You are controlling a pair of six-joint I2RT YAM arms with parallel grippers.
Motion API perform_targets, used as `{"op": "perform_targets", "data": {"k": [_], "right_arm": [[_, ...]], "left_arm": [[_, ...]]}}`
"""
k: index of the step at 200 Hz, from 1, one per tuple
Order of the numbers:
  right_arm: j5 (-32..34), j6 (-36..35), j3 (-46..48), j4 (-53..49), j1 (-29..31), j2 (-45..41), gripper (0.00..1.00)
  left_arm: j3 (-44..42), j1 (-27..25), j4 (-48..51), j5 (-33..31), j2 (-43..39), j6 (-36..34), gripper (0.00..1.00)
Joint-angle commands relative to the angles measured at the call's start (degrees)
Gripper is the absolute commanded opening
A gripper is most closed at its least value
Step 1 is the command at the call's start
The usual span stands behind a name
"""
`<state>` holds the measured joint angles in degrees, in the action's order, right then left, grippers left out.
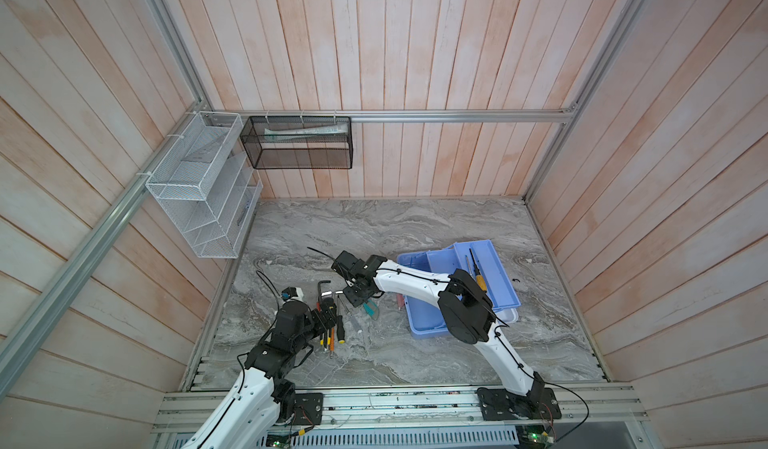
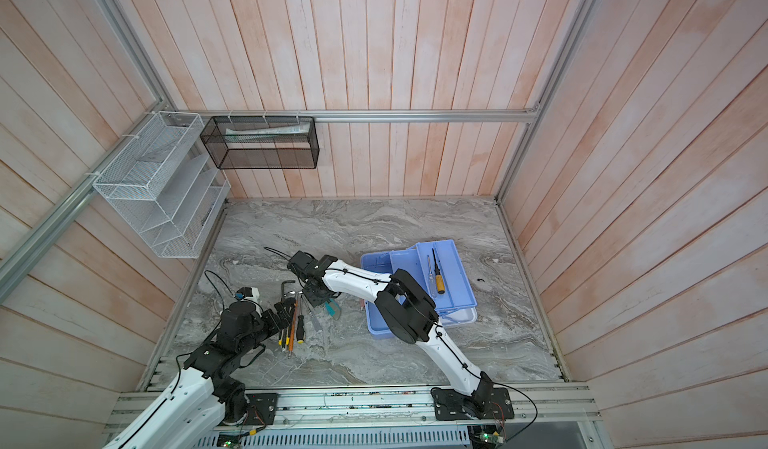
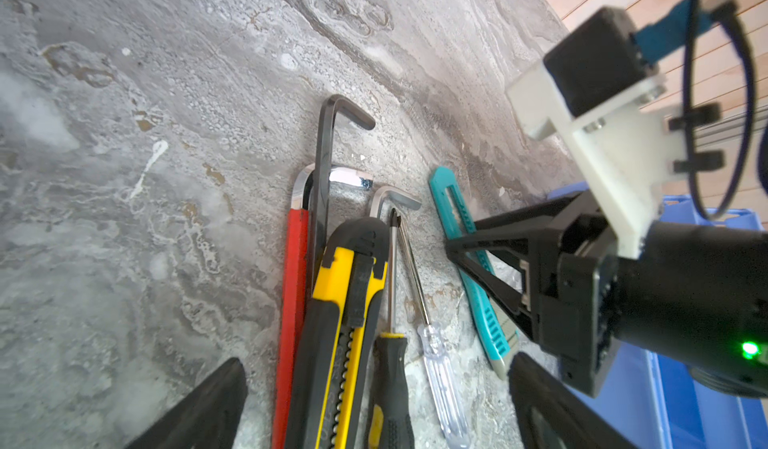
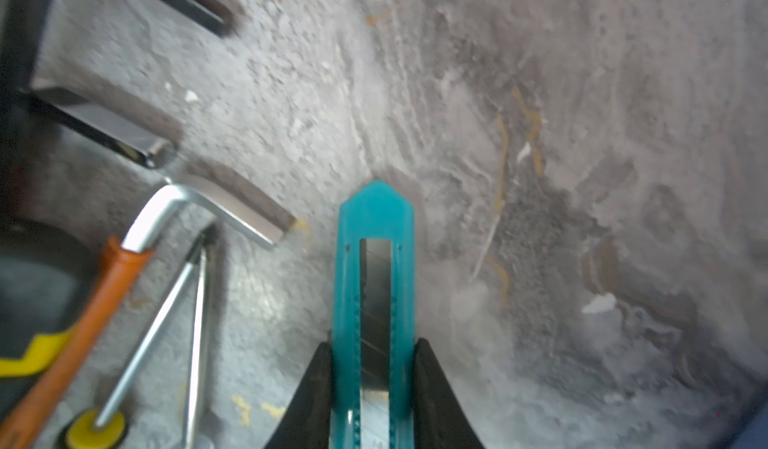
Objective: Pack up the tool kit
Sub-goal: 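Grasp the teal box cutter with the right gripper and lift it, then carry the teal box cutter into the tool box and release it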
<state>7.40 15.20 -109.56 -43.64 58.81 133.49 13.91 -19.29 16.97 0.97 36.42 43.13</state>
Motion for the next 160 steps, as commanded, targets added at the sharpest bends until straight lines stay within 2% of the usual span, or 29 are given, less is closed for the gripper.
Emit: {"op": "perform_targets", "data": {"k": [1,61,98,160], "right_arm": [[1.7,1.3,1.6,-1.8,-1.3,-5.9,0.13],[3.1,2.6,10.0,-0.4,-6.1,-17.5,0.12],[4.3,6.0,15.1,-1.7,-10.2,-25.8,0.10],[7.3,9.4,28.0,-1.9,-17.0,-39.4,0.10]], "left_arm": [[2.0,-0.2,-0.1,-1.5,1.0,-1.9,1.00],[1.4,-0.2,-1.8,-1.4,2.2,-1.7,1.00],[2.9,-0.1,-1.4,-1.2,3.4,-2.3,1.00],[2.6,-0.1,-4.8,-0.5,6.3,-2.0,1.00]]}}
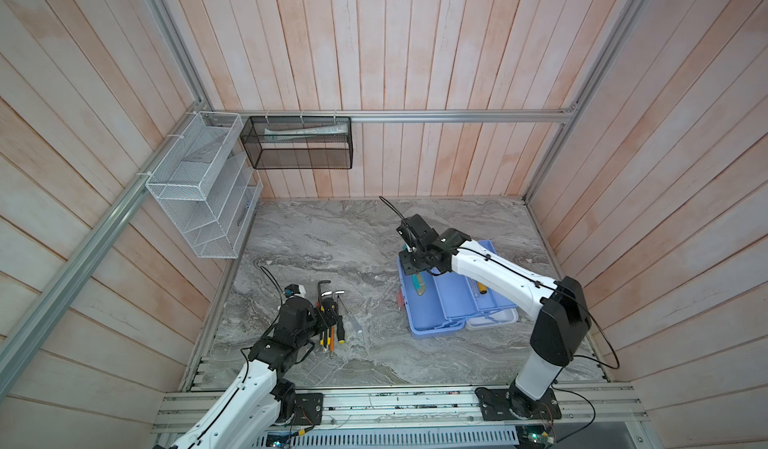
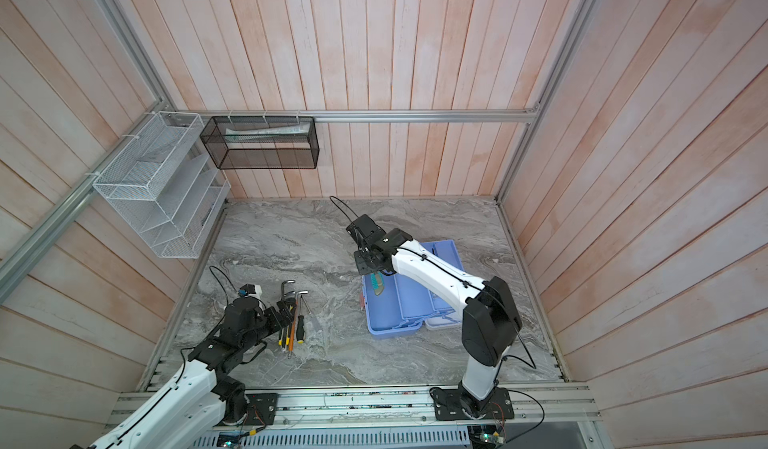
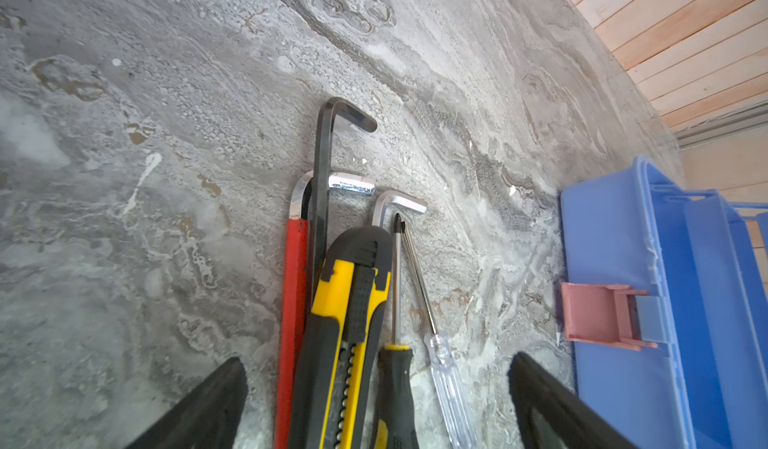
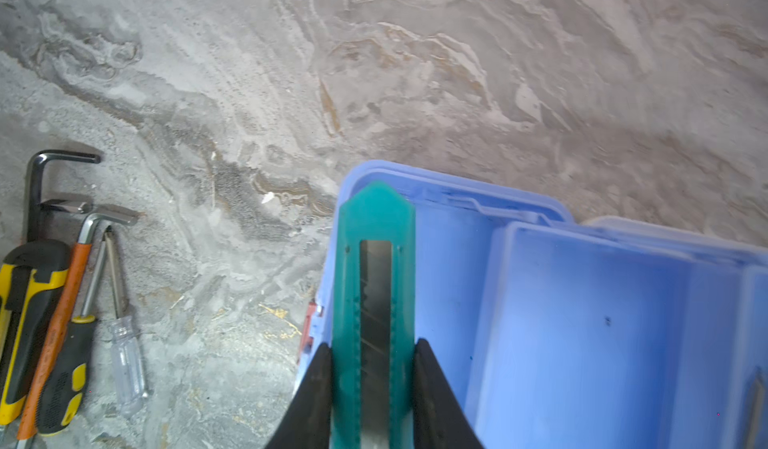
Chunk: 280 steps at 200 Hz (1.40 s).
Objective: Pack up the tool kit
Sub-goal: 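Carry the teal box cutter into the tool box and release it, then move the right gripper back to the clear screwdriver in the pile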
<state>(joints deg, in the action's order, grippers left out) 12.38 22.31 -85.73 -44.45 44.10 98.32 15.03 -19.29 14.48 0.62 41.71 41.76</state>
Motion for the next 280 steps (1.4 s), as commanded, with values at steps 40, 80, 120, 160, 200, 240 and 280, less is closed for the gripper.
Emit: {"op": "perform_targets", "data": {"k": [40,80,120,160,200,240,280], "right_arm": [[3.3,2.5,11.7,1.5,-7.1,-9.6,0.10],[2.4,2.5,15.2,3.0,-9.2,-9.8,0.10],[-0.8,3.5,17.9,4.8,-9.2,-8.7,0.18],[-0.1,2.9,16.9,3.9,-9.3,-7.5,0.38],[1.1,0.9,13.5,-0.1,-8.9,-6.6,0.53],[0.4,0.1,6.8,2.1,-2.4,-5.7,0.53],[-10.0,-0.2,4.9,12.4,7.0,1.3,0.52]], "left_arm": [[2.2,-0.1,-1.7,-0.3,1.3,-1.0,1.00],[3.2,-0.1,-0.9,-0.5,1.6,-1.5,1.00],[2.6,-0.1,-1.7,-0.2,2.8,-1.3,1.00],[2.8,-0.1,-1.1,-0.7,2.6,-1.5,1.00],[4.4,0.0,1.7,-3.2,2.2,-2.1,1.00],[4.6,0.3,2.5,-5.0,1.9,-1.0,1.00],[4.0,0.9,4.3,-6.4,1.1,-0.1,1.00]]}}
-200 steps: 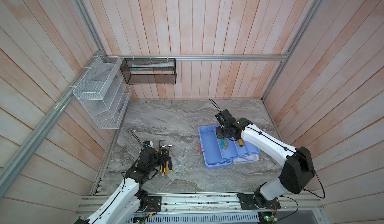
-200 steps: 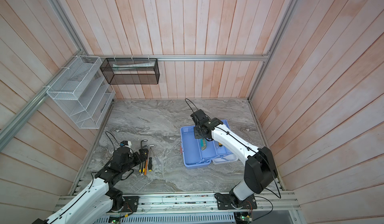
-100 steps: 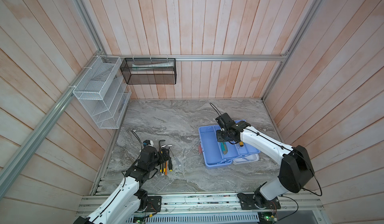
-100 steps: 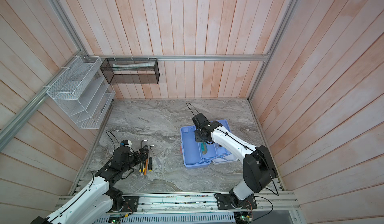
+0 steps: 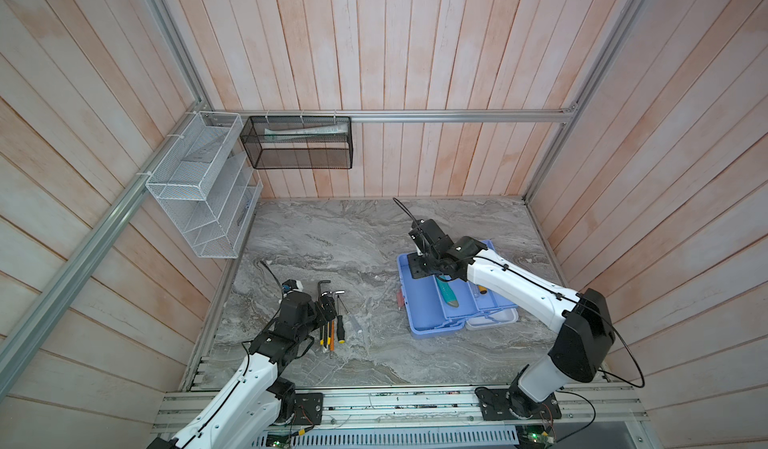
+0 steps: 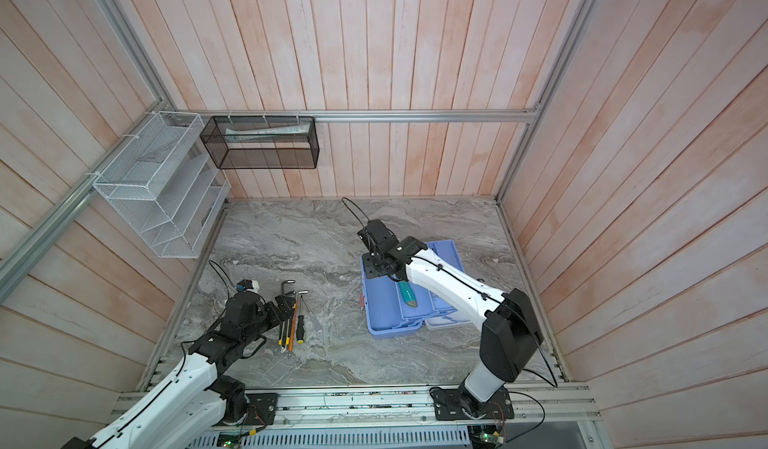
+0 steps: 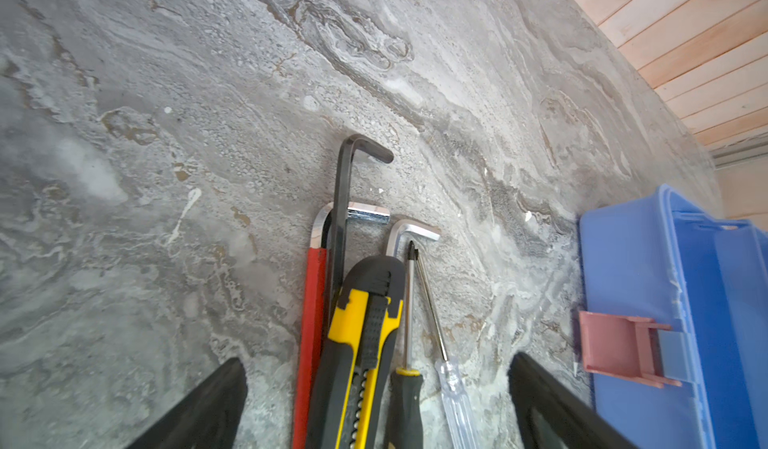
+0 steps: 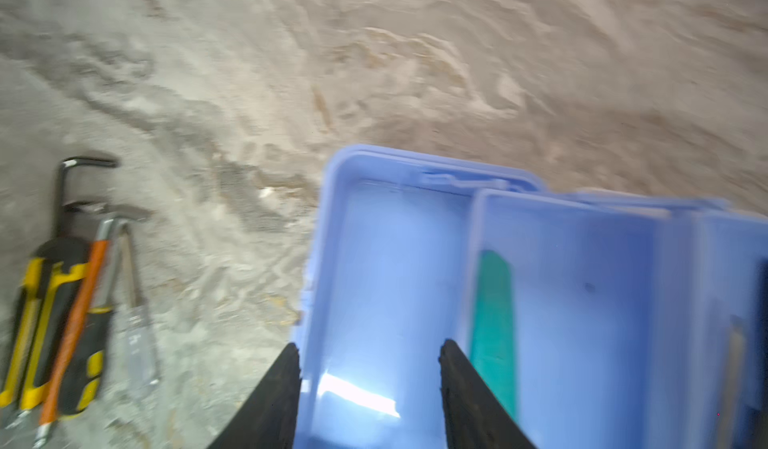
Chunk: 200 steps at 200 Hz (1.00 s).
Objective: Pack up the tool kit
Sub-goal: 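Move the right gripper back to the clear screwdriver in the pile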
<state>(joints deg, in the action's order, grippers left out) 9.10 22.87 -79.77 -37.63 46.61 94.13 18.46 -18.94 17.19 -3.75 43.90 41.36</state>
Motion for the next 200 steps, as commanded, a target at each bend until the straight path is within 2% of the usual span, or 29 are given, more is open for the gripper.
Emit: {"op": "perform_targets", "data": {"k": [1,35,72,135,200], "right_arm": [[-6.9,-0.7,-1.2,5.7,4.7,5.6,0.52],[-12.5,-0.7,-6.6,7.7,10.5,15.4,0.52],[-16.1,-0.5,-9.3,8.5,14.1,22.2,0.52],[-14.0,-0.4,-16.3,1.5,16.0,30.2,0.51],[-13.3,-0.7,-23.8,-4.4,16.3,36.5,0.44]], "left_arm": [[0.6,0.5,1.5,-2.0,-1.1,0.3,1.00],[0.1,0.8,2.6,-2.4,-2.0,0.6,1.00],[-0.4,0.9,3.8,-3.0,-3.0,0.5,1.00],[-2.0,1.1,4.7,-3.5,-5.9,0.6,1.00],[-1.8,1.3,5.0,-3.7,-5.7,0.7,1.00]]}}
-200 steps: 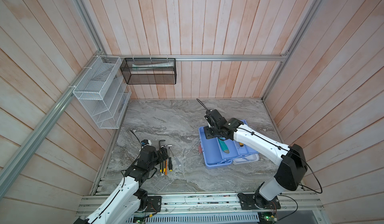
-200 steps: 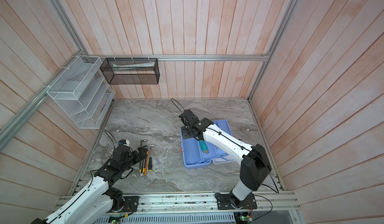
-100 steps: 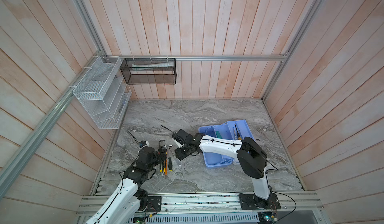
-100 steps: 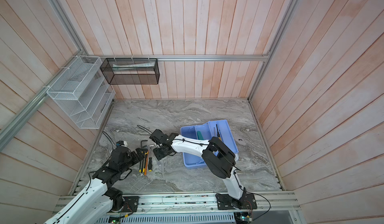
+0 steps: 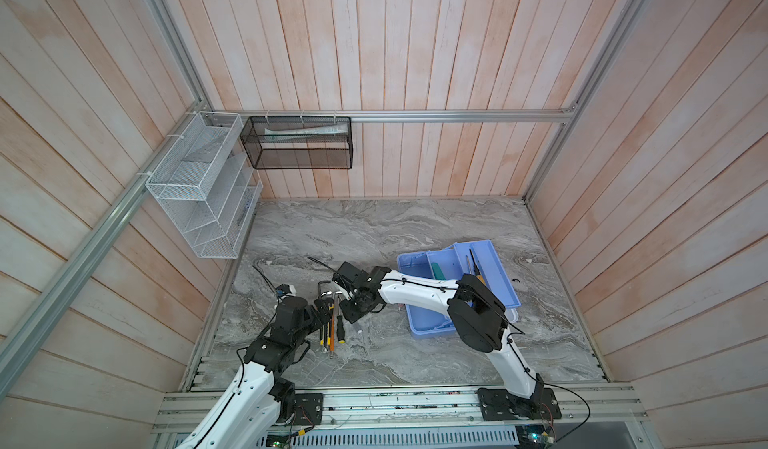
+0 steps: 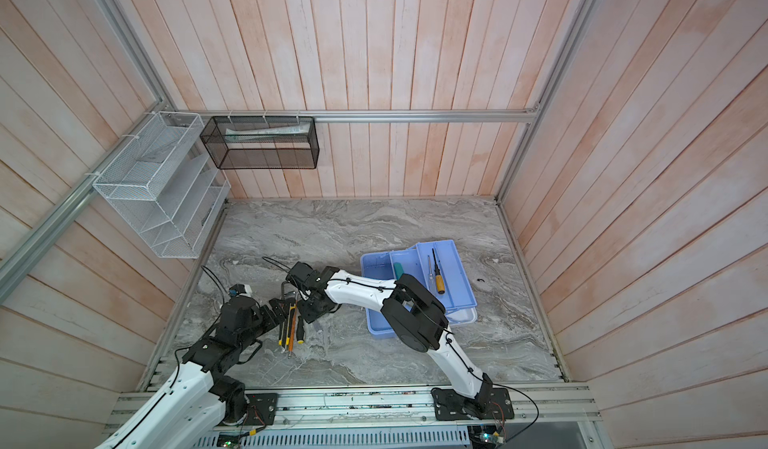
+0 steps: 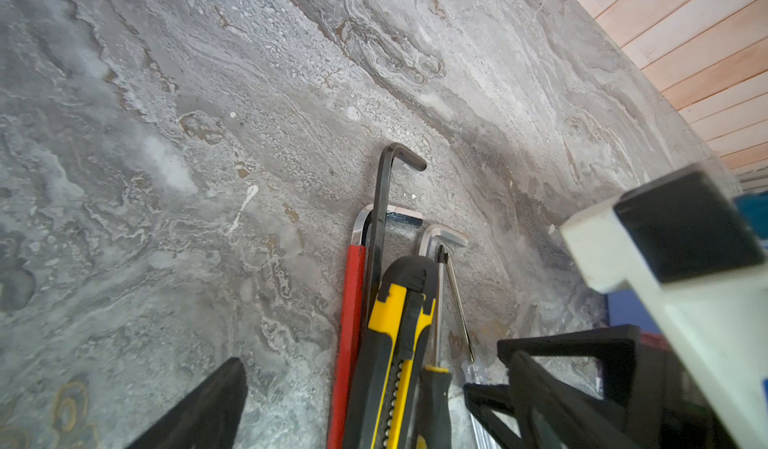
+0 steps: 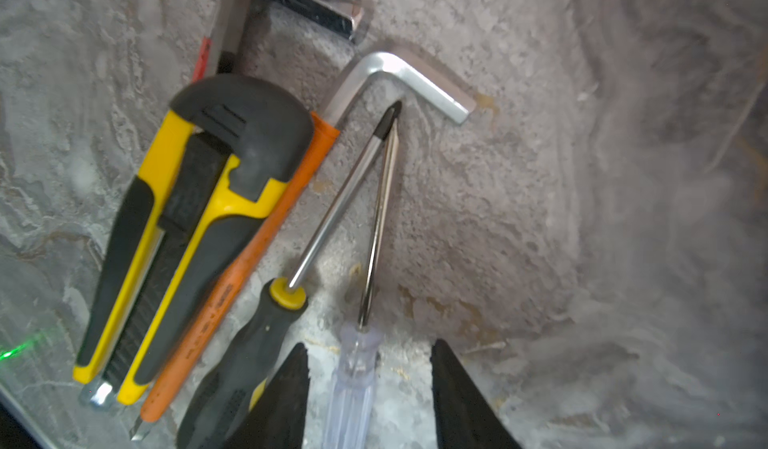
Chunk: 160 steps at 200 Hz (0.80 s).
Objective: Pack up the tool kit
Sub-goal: 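Move the right gripper back to the clear screwdriver in the pile, then grasp the clear-handled screwdriver with the right gripper and lift it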
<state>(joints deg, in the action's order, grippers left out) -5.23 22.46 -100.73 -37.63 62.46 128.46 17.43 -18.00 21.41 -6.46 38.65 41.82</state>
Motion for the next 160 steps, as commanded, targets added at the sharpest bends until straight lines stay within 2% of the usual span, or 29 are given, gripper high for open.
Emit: {"op": "perform_targets", "data": {"k": [1,66,84,109,160], "right_arm": [[1.2,-0.3,-3.0,-4.5,0.5,2.3,0.44],[6.4,-1.0,-11.1,-13.2,0.8,7.1,0.32],[8.2,-0.9,-11.1,-13.0,0.7,6.7,0.22],[8.5,-1.0,-11.7,-12.8,0.1,6.9,0.14],[9.5,-2.1,-9.8,-11.5,-2.1,3.1,0.05]], "left_arm": [[-0.8,0.3,0.8,-1.0,-0.5,0.3,1.00],[-1.0,0.5,0.5,-0.4,-1.0,-0.1,1.00],[-1.0,0.5,0.3,-0.1,-0.9,-0.3,1.00],[-0.9,0.5,0.1,0.0,-0.5,-0.4,1.00],[-0.9,0.5,-0.2,-0.7,0.1,-0.1,1.00]]}}
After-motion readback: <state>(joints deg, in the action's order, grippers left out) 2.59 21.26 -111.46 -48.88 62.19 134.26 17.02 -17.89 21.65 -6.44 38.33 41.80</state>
